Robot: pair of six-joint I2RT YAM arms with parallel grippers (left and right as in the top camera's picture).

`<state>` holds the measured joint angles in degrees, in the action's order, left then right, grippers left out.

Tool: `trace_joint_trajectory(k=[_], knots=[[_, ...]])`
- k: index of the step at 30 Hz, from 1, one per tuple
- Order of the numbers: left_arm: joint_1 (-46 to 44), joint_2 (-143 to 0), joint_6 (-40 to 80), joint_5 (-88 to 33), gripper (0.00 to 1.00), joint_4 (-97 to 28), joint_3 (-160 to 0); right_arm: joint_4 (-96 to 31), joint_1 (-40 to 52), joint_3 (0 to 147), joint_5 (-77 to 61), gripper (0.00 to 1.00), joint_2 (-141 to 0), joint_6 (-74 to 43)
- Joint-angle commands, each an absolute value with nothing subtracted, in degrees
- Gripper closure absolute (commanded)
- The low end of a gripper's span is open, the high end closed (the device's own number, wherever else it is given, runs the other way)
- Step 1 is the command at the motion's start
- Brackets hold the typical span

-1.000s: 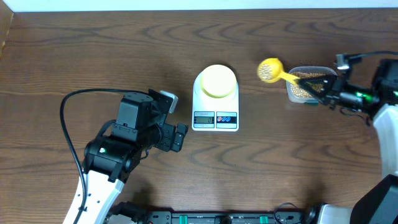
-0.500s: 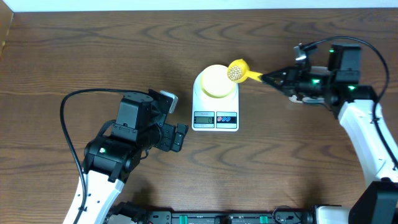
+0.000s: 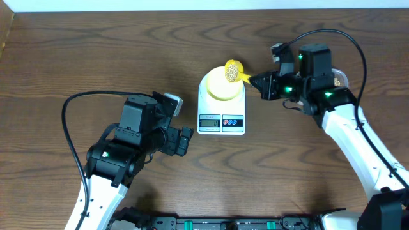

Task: Scoop item into bowl and weigh 50g on scale
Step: 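Carry the filled yellow scoop with the right gripper over the bowl, then tilt the scoop with the right gripper to pour soybeans into bowl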

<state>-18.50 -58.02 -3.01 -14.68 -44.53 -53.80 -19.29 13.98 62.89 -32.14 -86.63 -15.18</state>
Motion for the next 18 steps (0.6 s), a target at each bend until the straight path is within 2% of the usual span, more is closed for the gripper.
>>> trace_joint_trajectory(k=[1,9,14,18], knots=[[-18.7,-58.0,-3.1,-14.1,0.06,-44.4,-53.5,-18.9,16.7,62.8,-24.3,0.99,-87.0,-5.0],[-18.7,-58.0,-3.1,-14.1,0.06,-44.4,-53.5,-18.8,22.0,62.8,-16.8,0.99,-87.0,3.9],[-18.7,-58.0,-3.1,-14.1,0.06,-44.4,-53.5,-18.7,24.4,62.8,-8.3,0.99,-87.0,5.0],[-18.7,-58.0,-3.1,-14.1,0.07,-44.4,-53.5,-18.5,25.6,62.8,-7.2,0.99,-87.0,10.2]])
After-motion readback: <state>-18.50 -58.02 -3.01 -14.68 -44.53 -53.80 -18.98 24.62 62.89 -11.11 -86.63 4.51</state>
